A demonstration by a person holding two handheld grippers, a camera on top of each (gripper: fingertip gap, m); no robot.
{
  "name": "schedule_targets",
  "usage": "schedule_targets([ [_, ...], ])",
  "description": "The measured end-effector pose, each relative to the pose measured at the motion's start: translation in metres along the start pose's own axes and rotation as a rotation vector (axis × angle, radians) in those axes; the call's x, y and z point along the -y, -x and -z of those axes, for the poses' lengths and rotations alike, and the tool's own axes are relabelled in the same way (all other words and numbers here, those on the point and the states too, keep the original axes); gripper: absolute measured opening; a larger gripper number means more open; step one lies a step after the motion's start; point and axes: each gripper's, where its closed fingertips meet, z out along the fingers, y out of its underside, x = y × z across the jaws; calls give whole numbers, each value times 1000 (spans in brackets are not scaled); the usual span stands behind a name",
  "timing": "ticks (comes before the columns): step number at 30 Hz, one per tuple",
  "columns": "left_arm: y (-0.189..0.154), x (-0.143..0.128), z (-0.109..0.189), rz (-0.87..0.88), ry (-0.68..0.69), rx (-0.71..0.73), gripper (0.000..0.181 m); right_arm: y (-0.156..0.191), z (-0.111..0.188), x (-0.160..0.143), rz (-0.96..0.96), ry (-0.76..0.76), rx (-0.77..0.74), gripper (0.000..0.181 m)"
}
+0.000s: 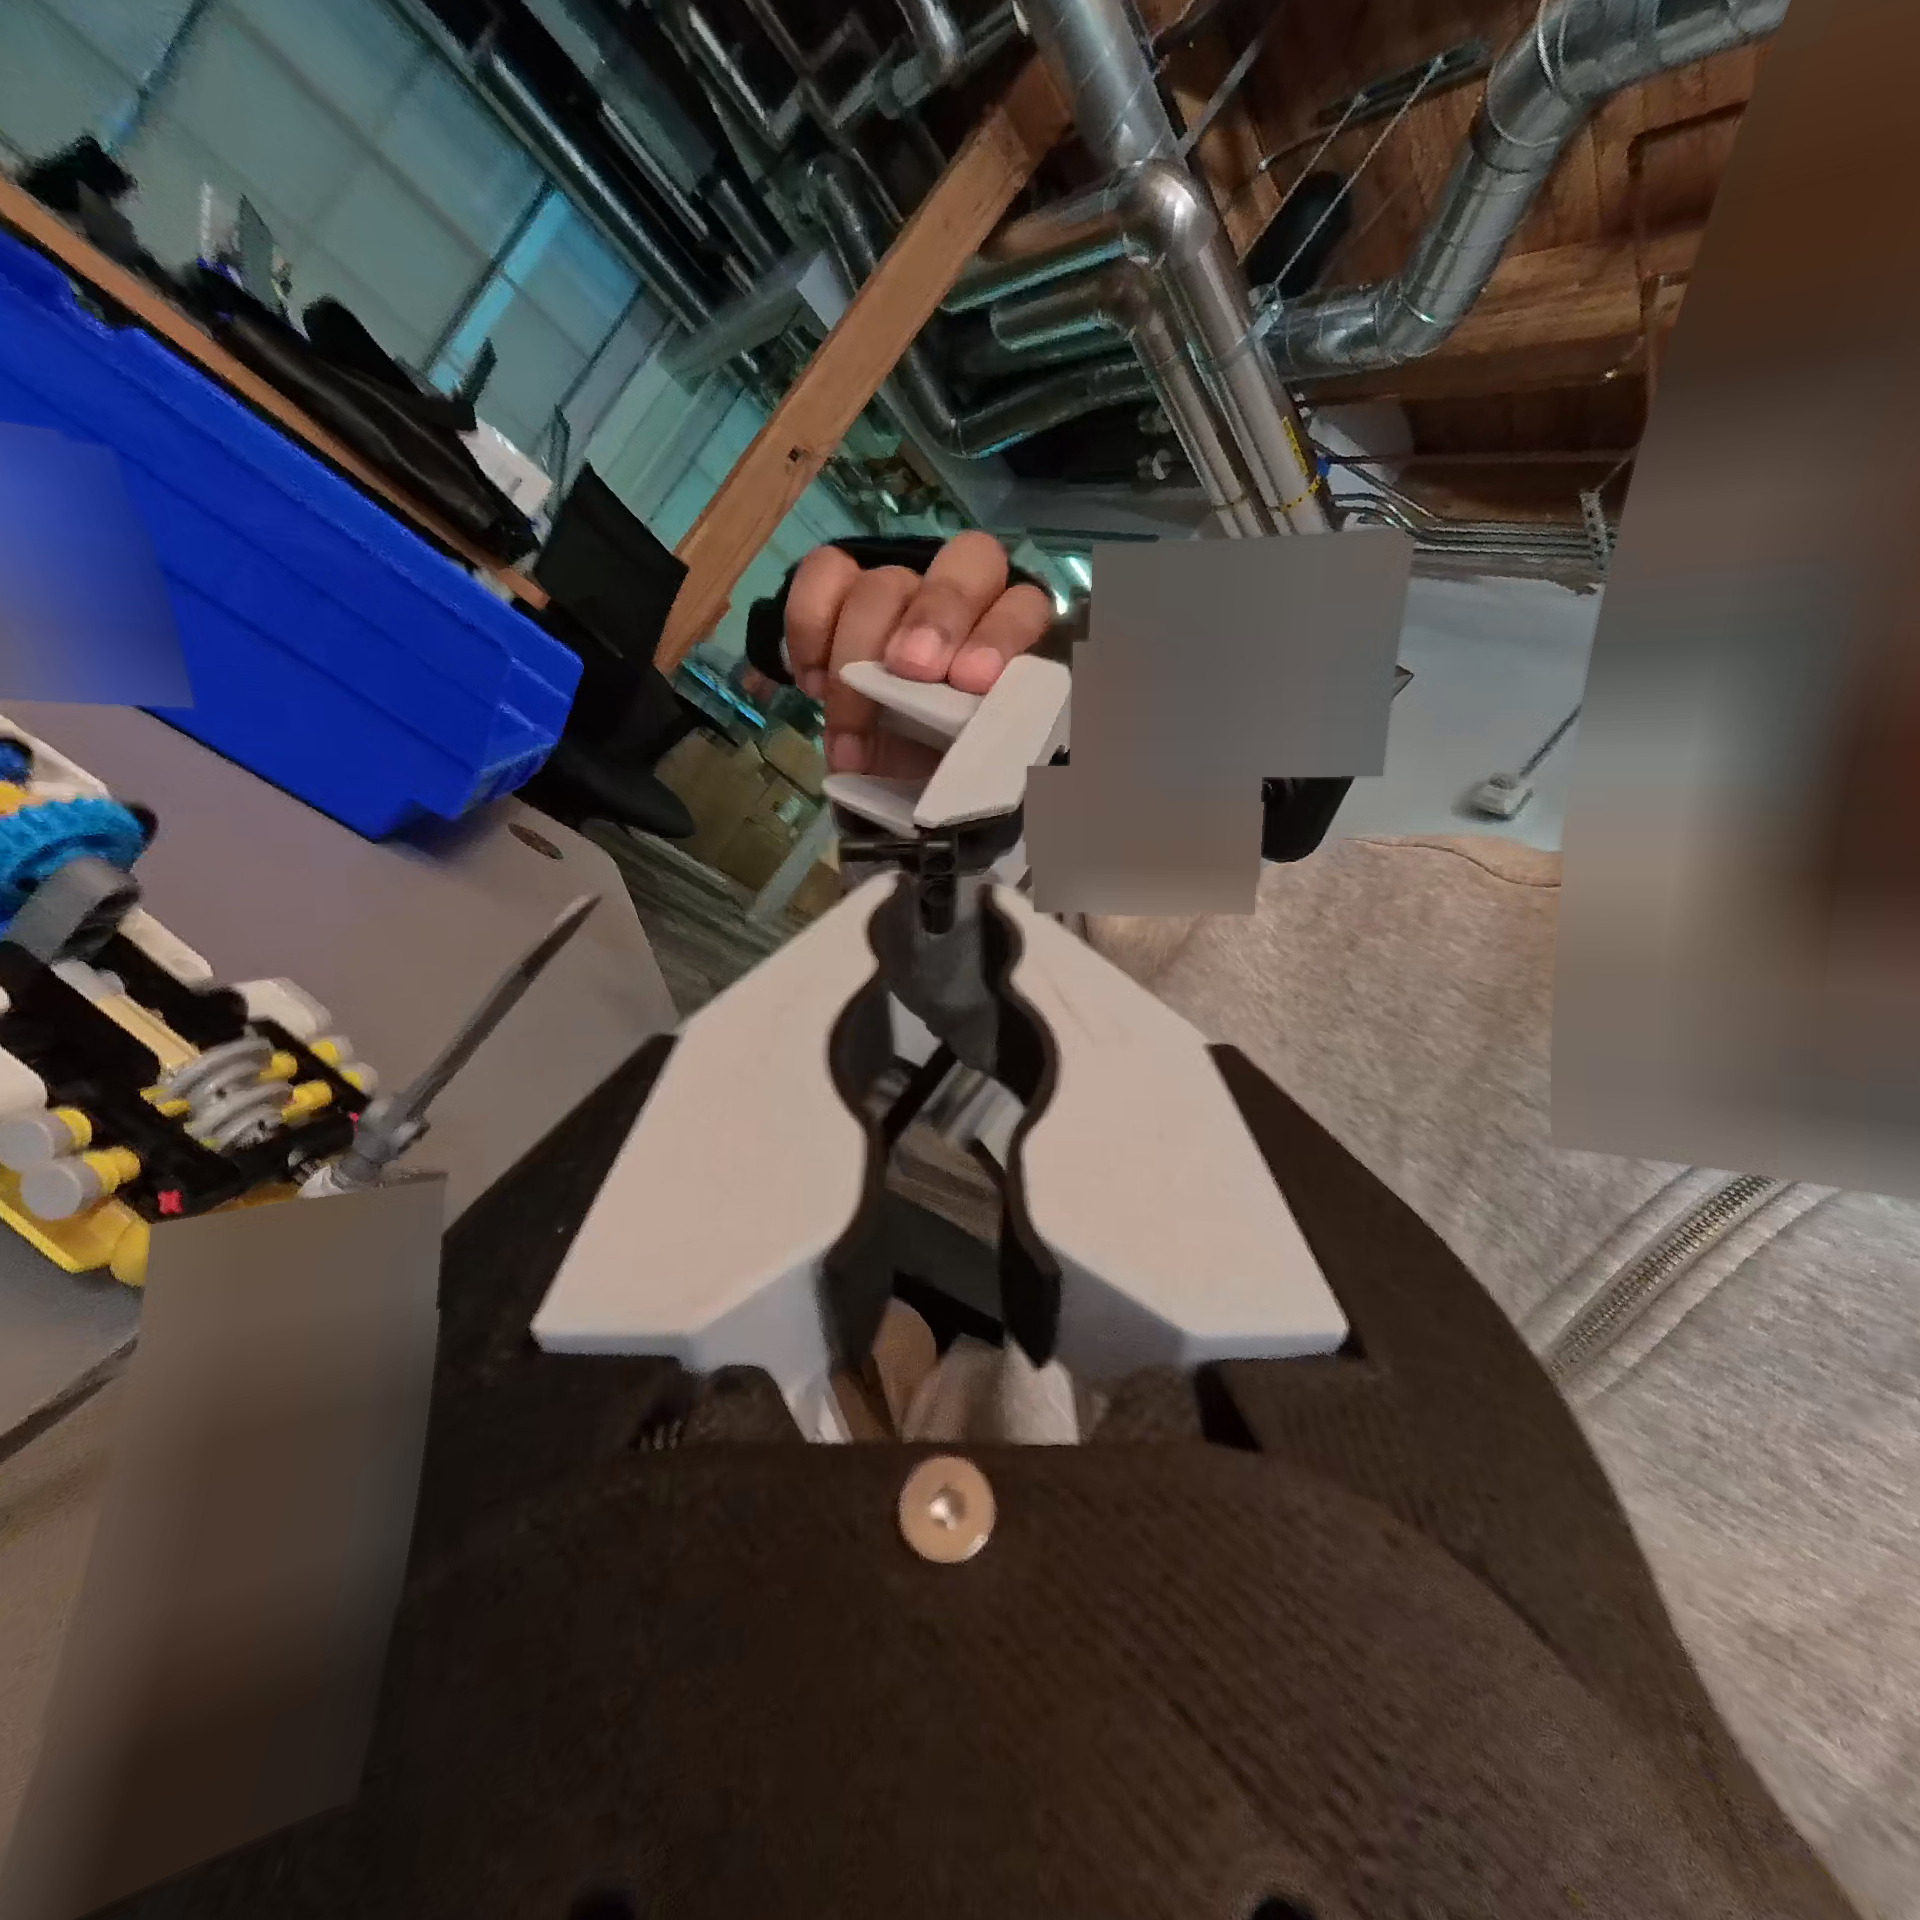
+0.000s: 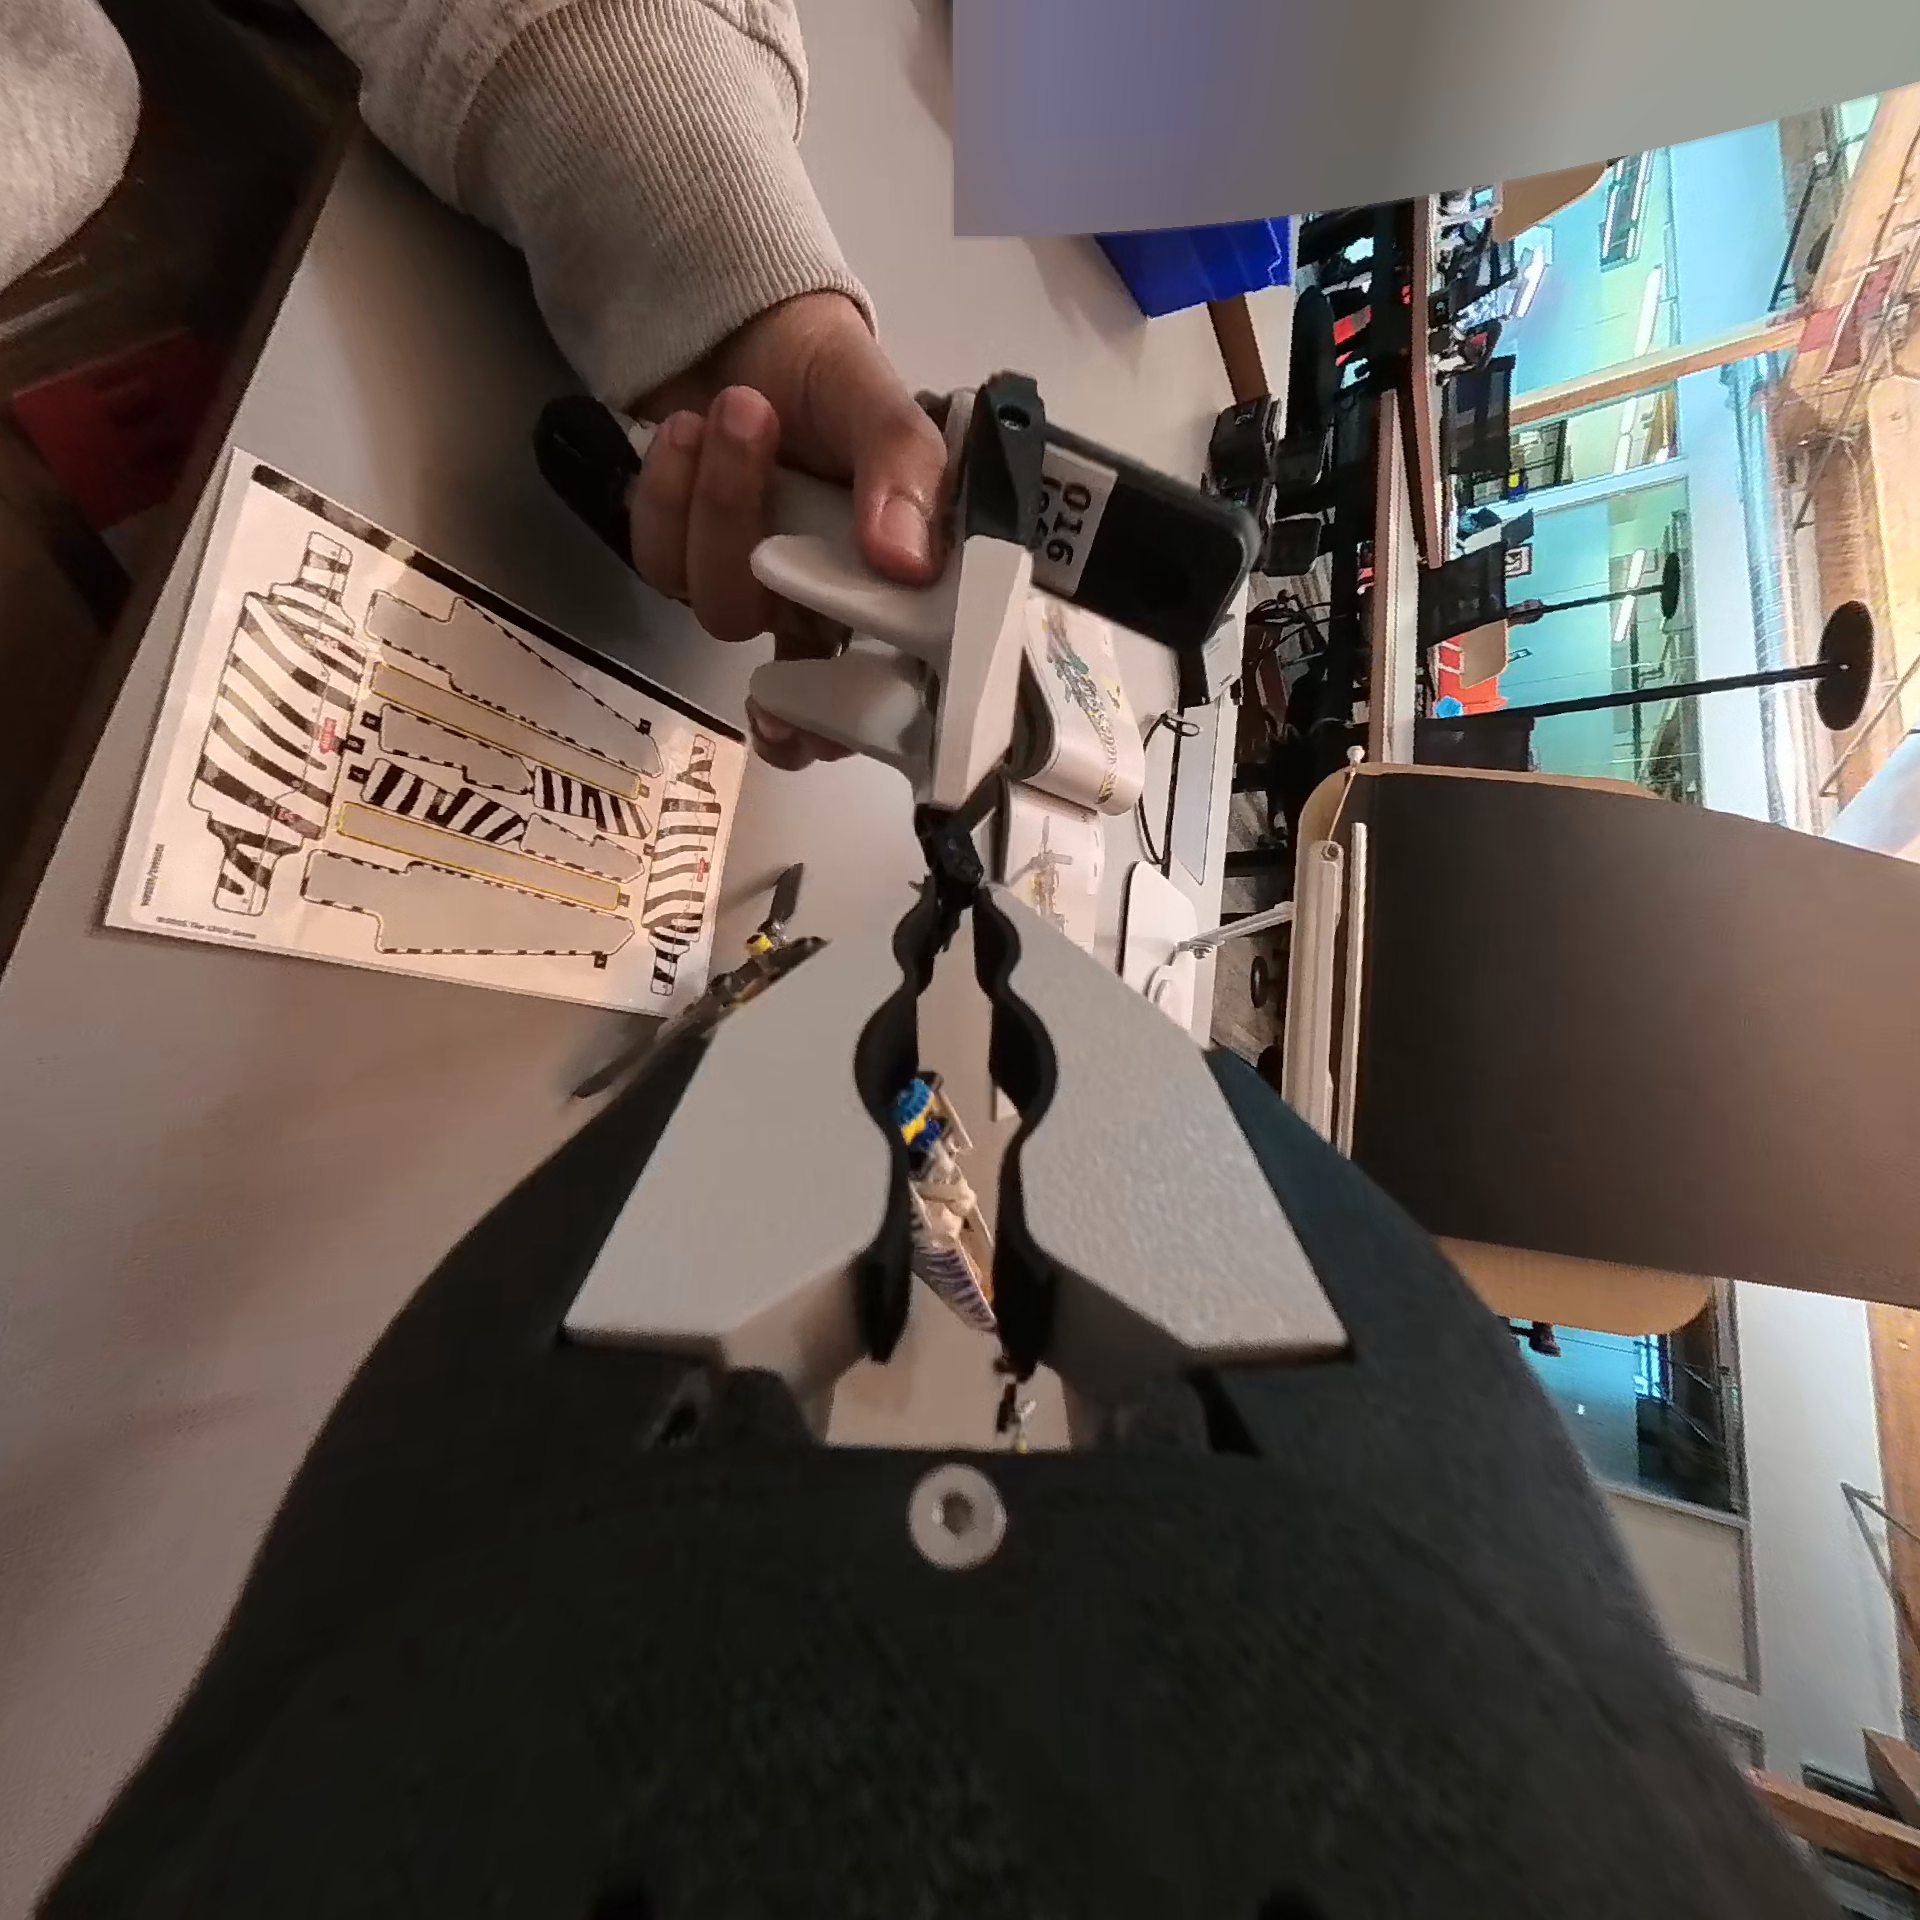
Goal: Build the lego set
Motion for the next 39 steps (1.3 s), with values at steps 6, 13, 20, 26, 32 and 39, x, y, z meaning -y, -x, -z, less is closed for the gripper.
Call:
schedule_targets([
  [6, 13, 19, 7, -192, -75, 188, 51, 1, -1, -52, 40, 208, 30, 4],
  [13, 85, 18, 19, -430, 205, 725, 72, 29, -16, -128, 275, 474, 278, 4],
  [20, 122, 19, 21, -346, 376, 799, 64, 32, -29, -141, 450, 525, 470, 4],
  [26, 106, 42, 23, -193, 213, 625, 49, 31, -30, -147, 521, 544, 532, 4],
  [32, 146, 47, 46, -154, 325, 773, 50, 28, -36, -153, 510, 527, 565, 4],
  [39, 172, 28, 41, -171, 488, 815, 44, 29, -40, -158, 523, 512, 602, 4],
])
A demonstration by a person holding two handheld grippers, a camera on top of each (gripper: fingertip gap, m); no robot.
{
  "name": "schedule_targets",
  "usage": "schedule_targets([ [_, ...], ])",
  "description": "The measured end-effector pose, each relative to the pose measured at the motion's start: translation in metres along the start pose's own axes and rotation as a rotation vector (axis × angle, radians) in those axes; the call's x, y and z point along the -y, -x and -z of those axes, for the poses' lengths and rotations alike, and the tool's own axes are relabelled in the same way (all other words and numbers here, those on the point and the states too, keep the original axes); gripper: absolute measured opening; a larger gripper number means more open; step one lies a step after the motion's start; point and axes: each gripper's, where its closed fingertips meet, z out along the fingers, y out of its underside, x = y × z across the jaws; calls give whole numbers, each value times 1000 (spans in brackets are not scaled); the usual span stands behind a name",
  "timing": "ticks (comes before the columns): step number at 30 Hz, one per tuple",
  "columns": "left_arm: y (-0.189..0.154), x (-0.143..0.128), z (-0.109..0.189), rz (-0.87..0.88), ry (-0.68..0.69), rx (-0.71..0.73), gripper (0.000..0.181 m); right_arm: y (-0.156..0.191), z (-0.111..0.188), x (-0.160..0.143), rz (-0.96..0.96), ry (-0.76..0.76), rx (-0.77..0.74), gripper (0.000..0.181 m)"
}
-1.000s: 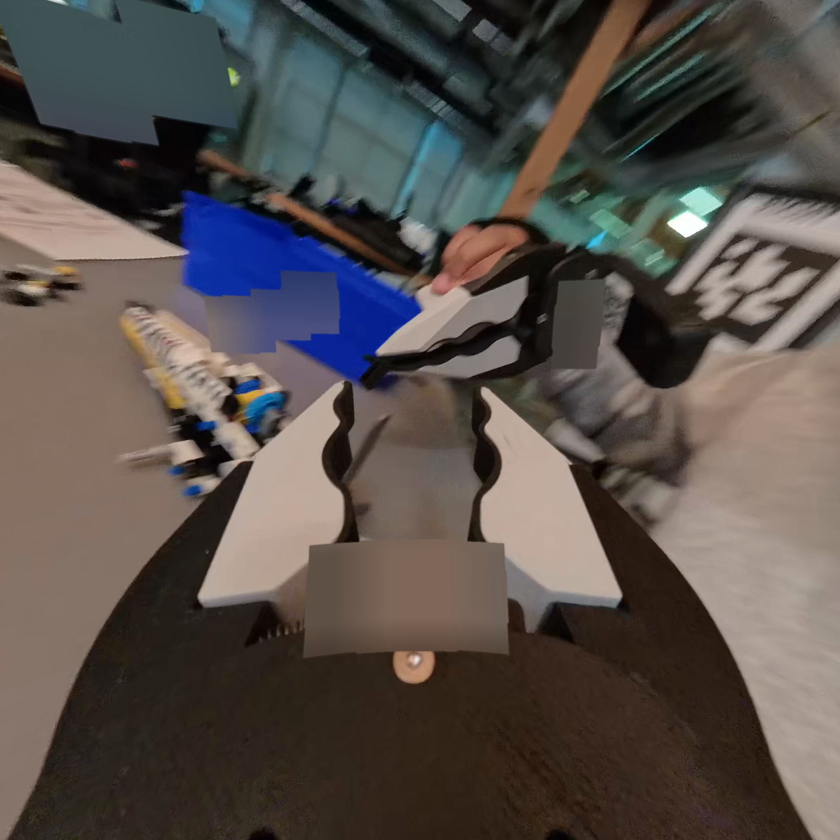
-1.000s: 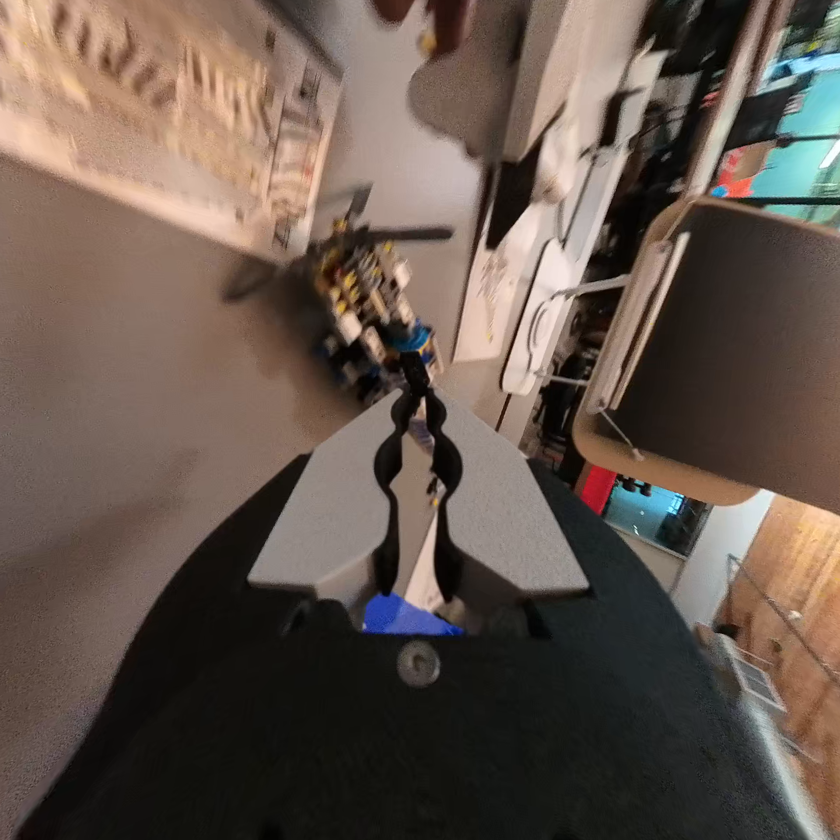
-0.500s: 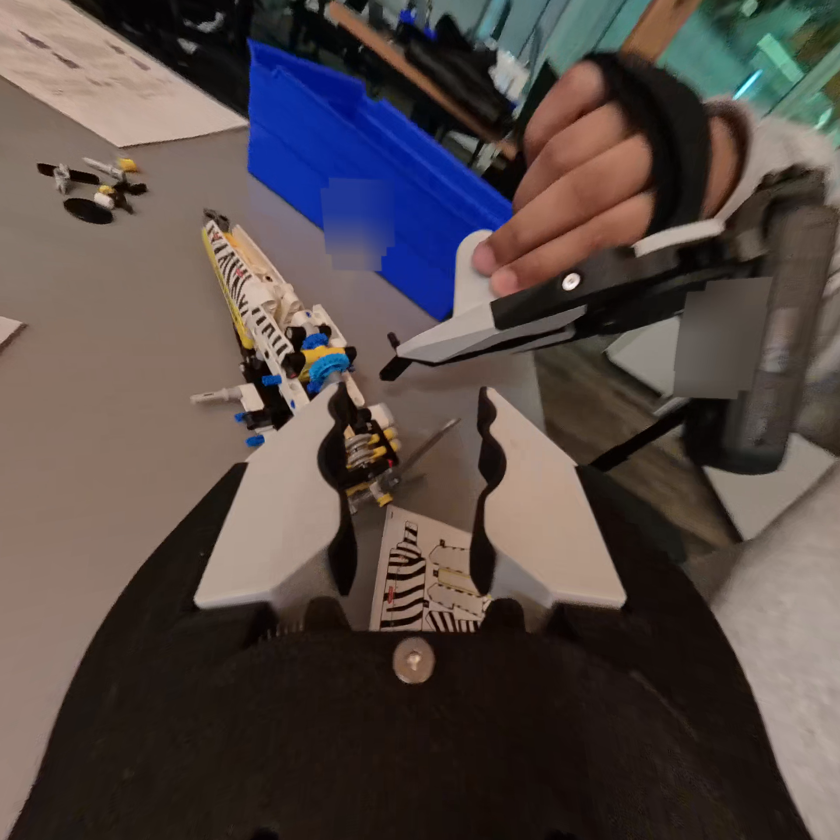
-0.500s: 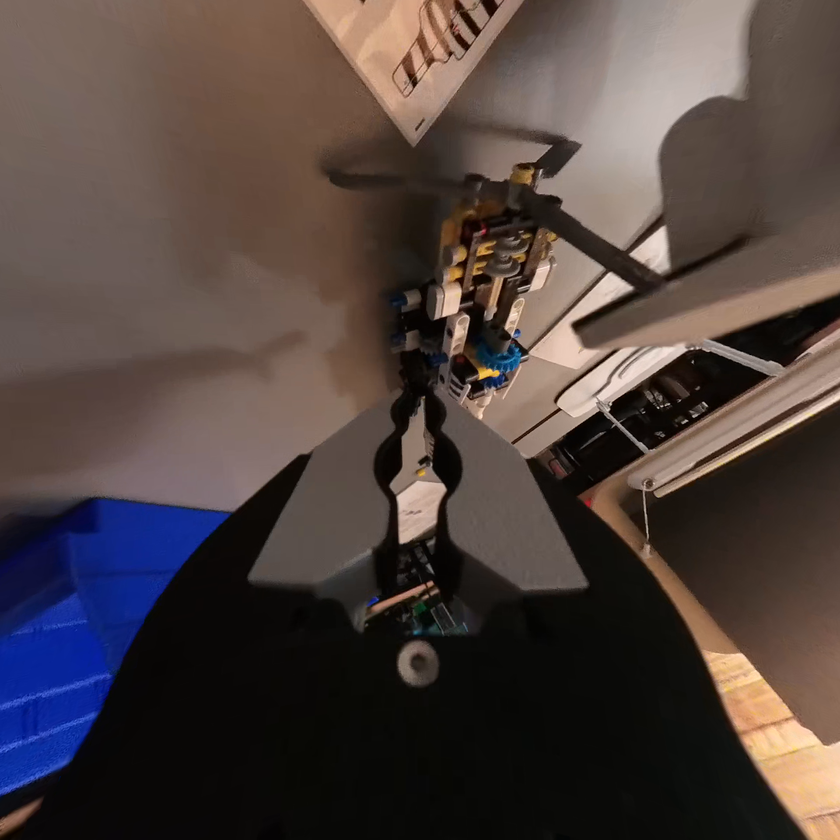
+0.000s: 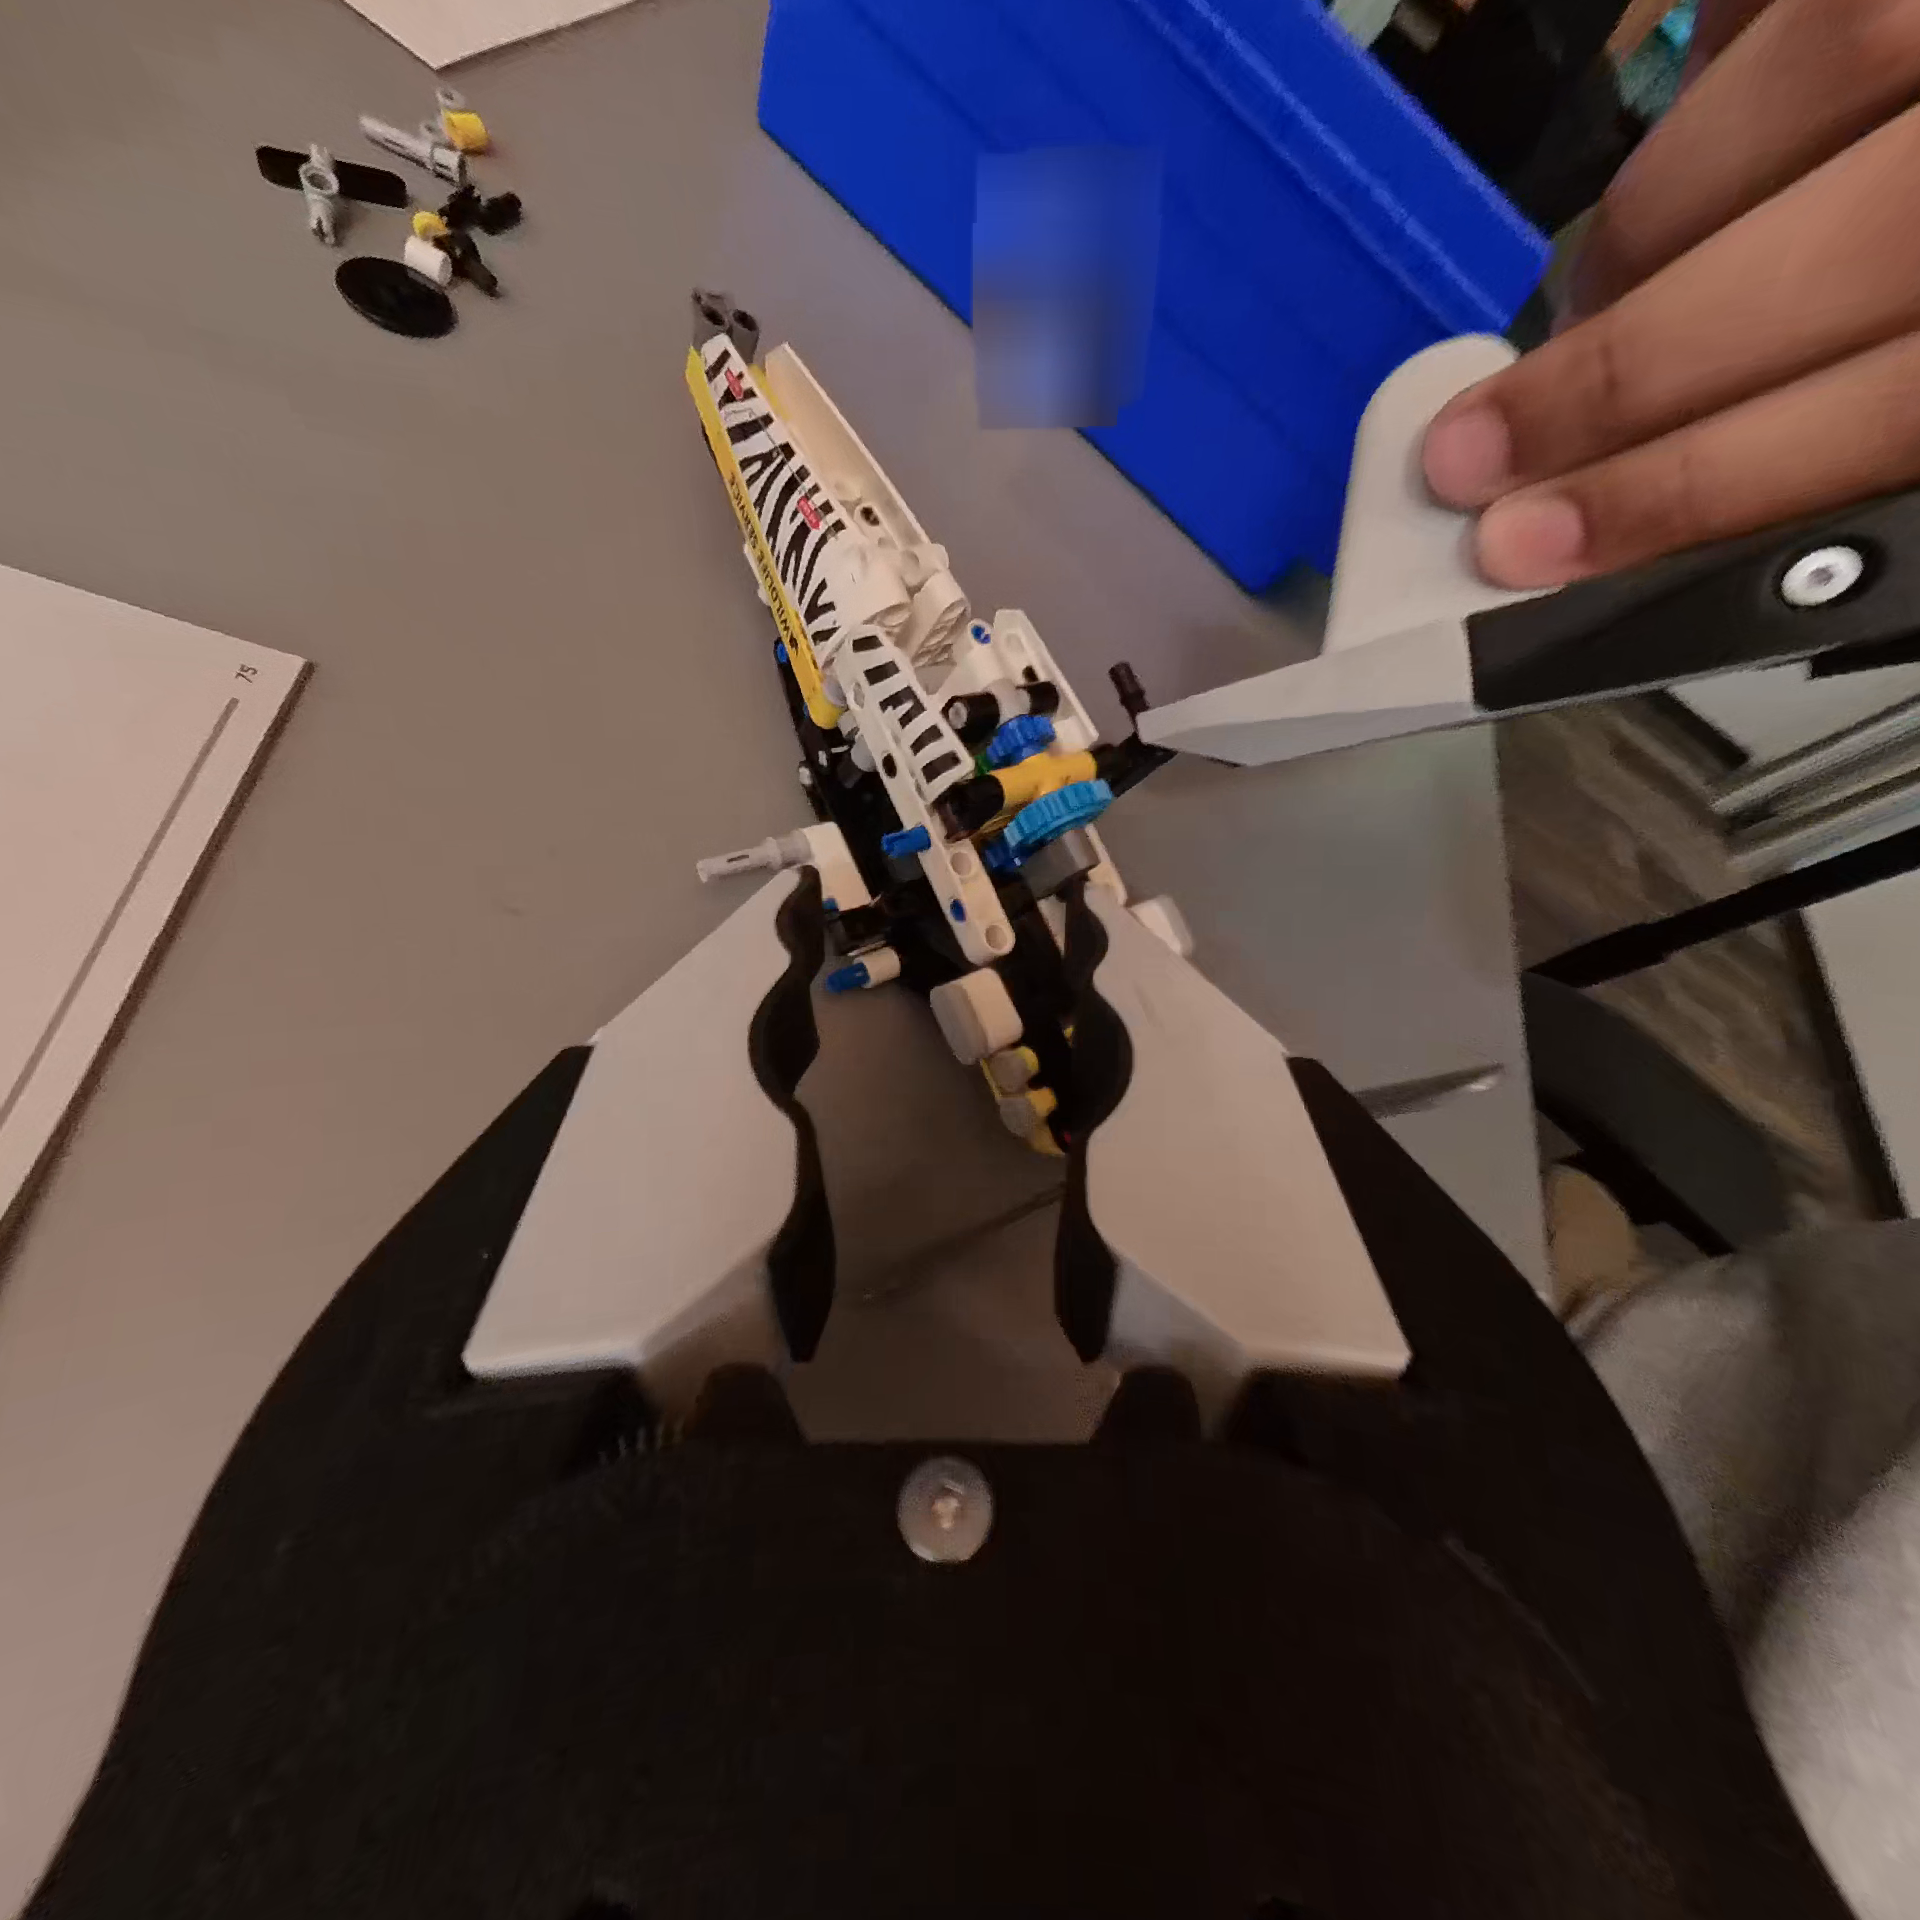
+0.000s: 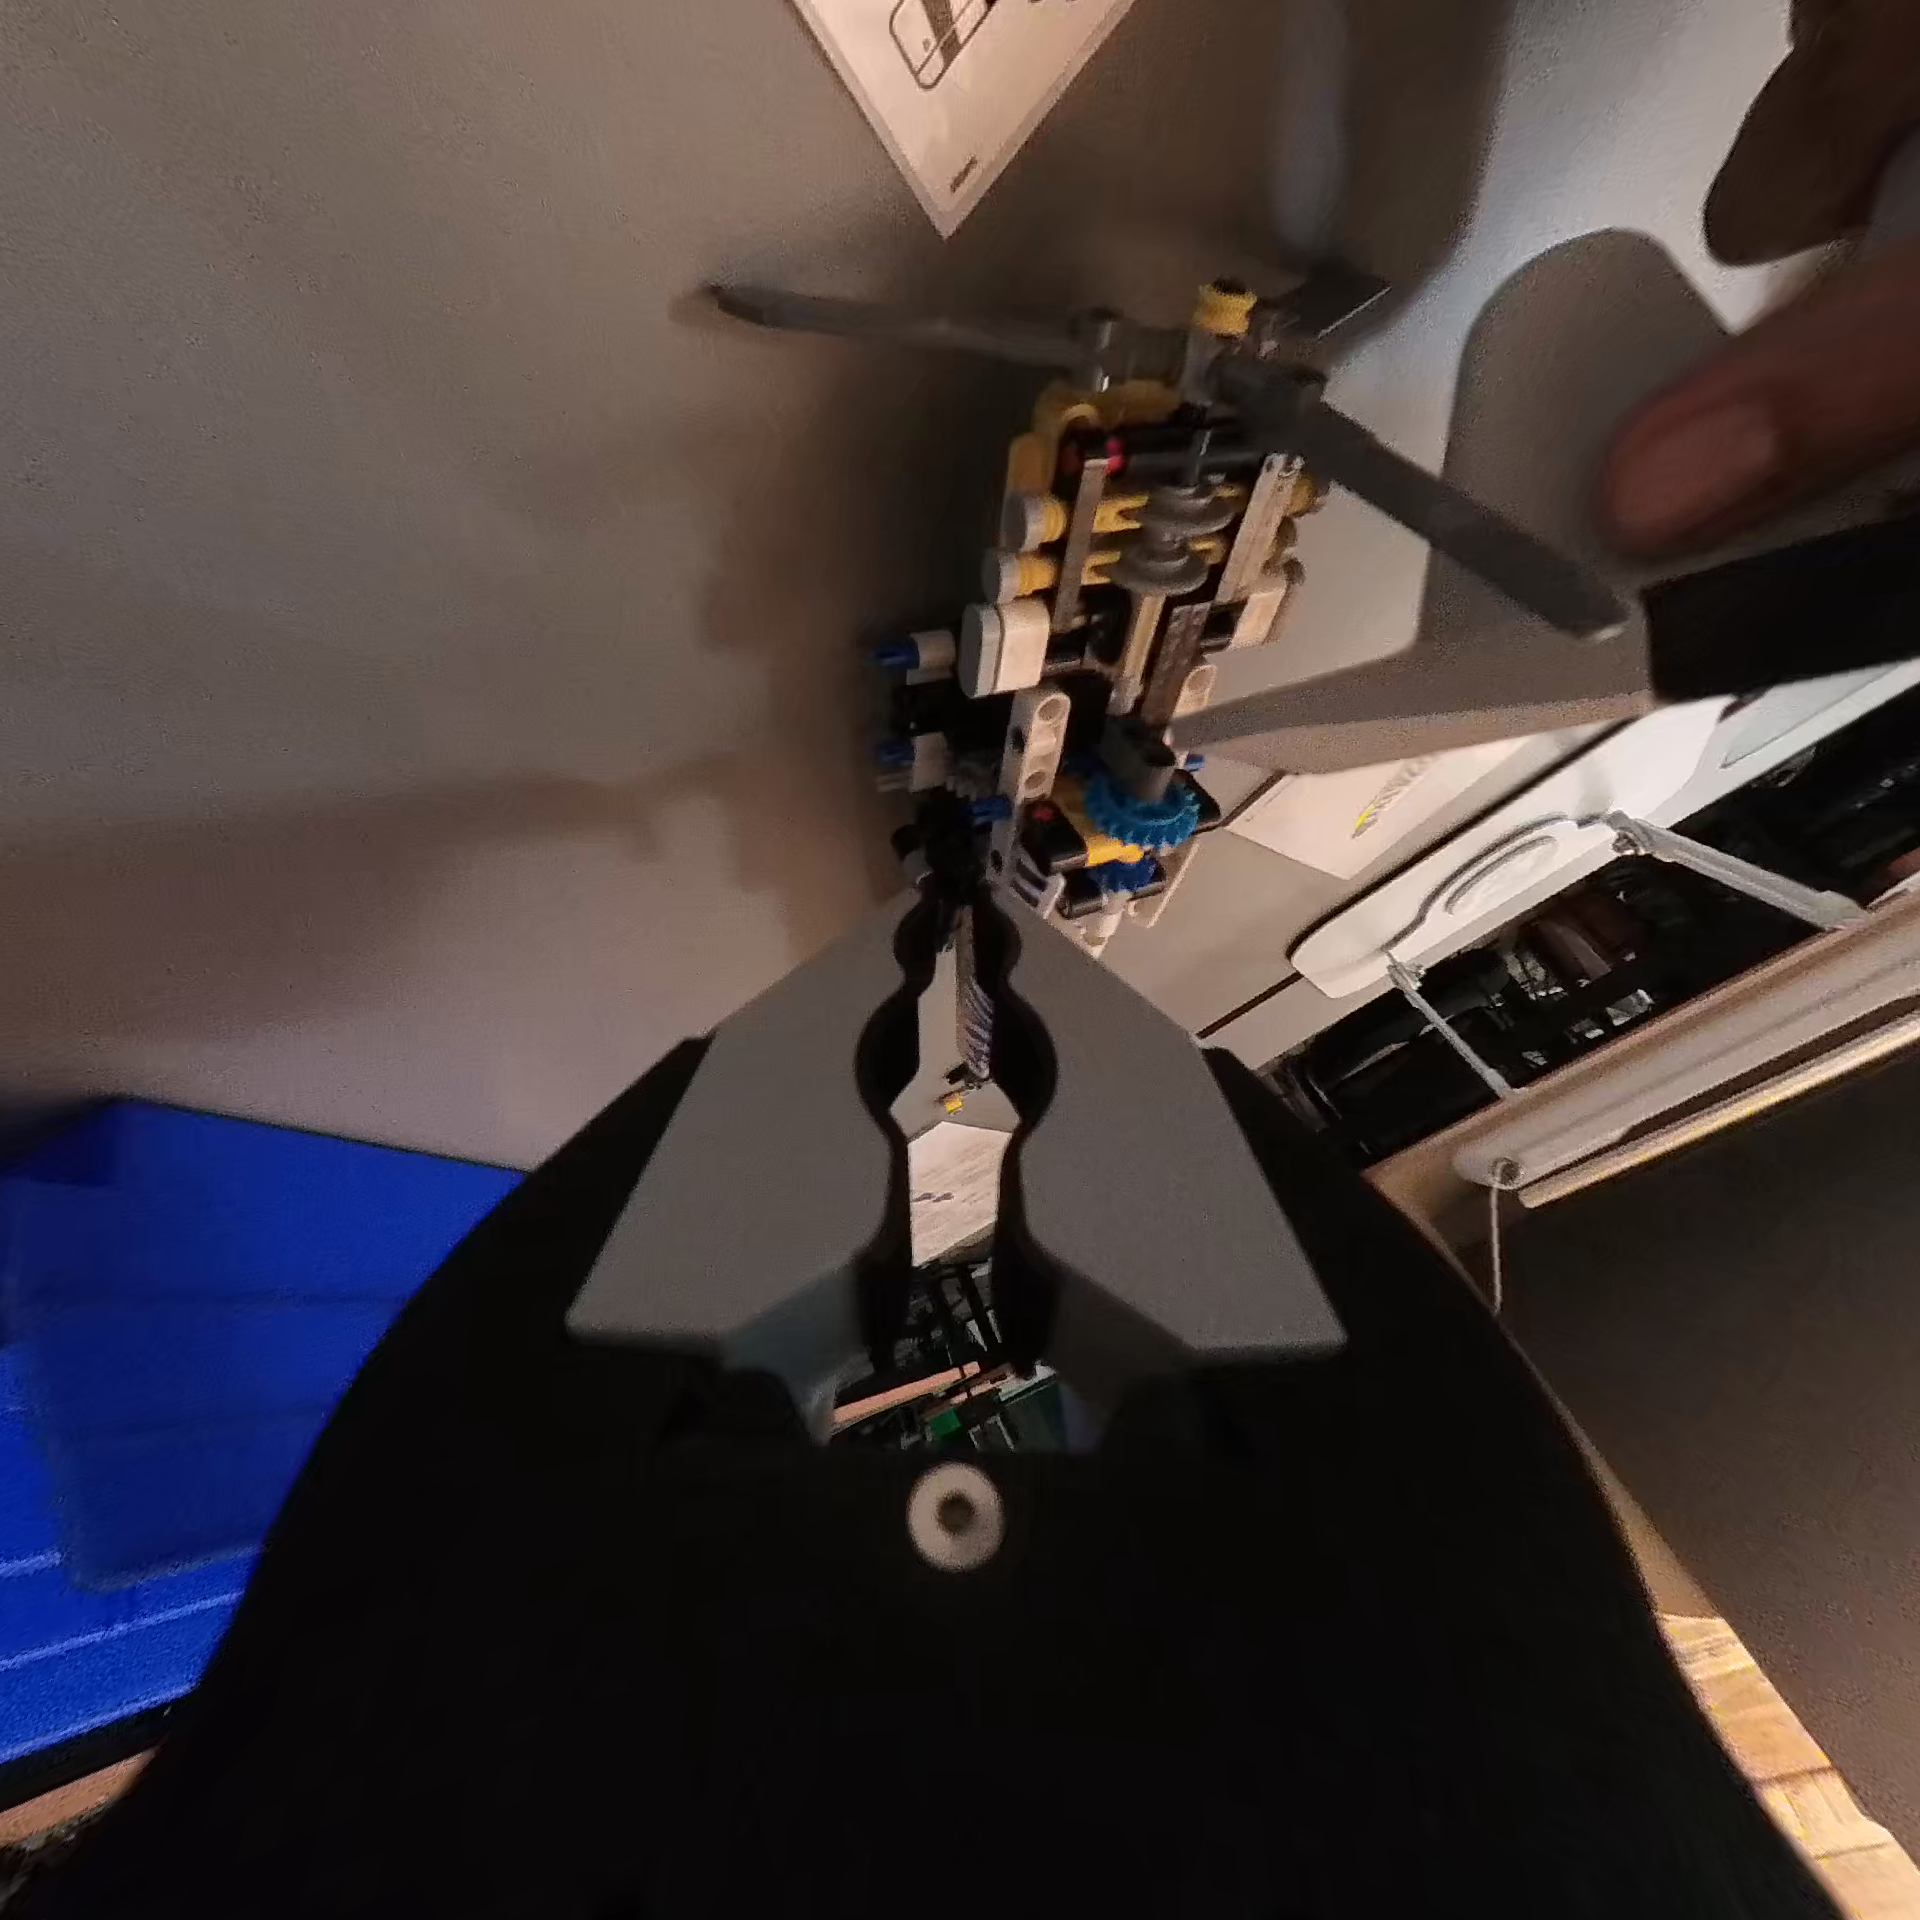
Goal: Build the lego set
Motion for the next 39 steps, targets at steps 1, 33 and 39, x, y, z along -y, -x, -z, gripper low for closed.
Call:
schedule_targets([
  [1, 2, -2, -2, -18, 11, 14, 42, 1, -1, -1, 5, -1, 2, 4],
  [33, -6, -2, -7, -40, -30, -48, 18, -7, -4, -4, 10, -68, -64, 4],
  [39, -6, -2, -7, -43, -28, -49, 18, -12, -6, -6, -46, -77, -114, 2],
])
